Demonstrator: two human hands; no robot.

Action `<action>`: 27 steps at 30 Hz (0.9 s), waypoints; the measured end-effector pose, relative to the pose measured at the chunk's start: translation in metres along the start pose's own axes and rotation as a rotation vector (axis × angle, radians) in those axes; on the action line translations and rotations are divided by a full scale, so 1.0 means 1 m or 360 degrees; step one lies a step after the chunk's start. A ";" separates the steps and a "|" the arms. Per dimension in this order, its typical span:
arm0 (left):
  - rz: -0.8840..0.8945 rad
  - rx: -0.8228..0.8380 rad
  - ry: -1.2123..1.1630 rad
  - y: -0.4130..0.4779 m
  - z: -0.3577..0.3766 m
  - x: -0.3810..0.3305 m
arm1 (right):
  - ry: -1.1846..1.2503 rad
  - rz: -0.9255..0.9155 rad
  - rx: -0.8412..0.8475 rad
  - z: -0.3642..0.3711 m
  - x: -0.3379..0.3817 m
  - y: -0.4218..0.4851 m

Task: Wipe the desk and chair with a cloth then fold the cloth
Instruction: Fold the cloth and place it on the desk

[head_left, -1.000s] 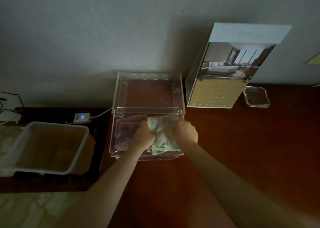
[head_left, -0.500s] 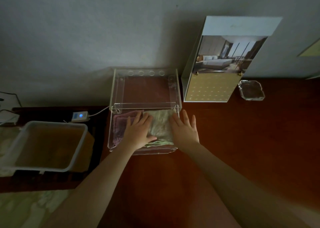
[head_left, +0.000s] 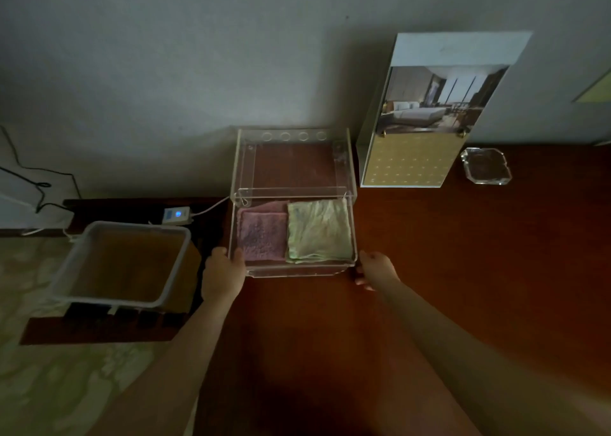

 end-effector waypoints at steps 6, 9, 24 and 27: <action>-0.0500 0.0186 -0.0854 -0.007 0.014 0.005 | 0.0766 0.0322 0.0228 0.028 0.001 -0.009; -0.0616 0.0204 -0.0992 -0.005 0.013 0.008 | 0.0914 0.0413 0.0222 0.029 0.000 -0.008; -0.0644 0.0264 -0.1420 0.026 0.007 -0.012 | 0.0986 0.0257 0.0076 0.023 0.041 0.010; -0.0731 0.0222 -0.1605 0.036 0.011 -0.016 | 0.1125 0.0237 0.0116 0.021 0.053 0.015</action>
Point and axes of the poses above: each hand's wrist, its own y-axis towards the middle knuckle, its own z-axis out of the palm, x = y × z, the point moved 7 cm from there along y, towards the middle knuckle, and after that the axes turned 9 degrees about z, right-handed, at the moved point
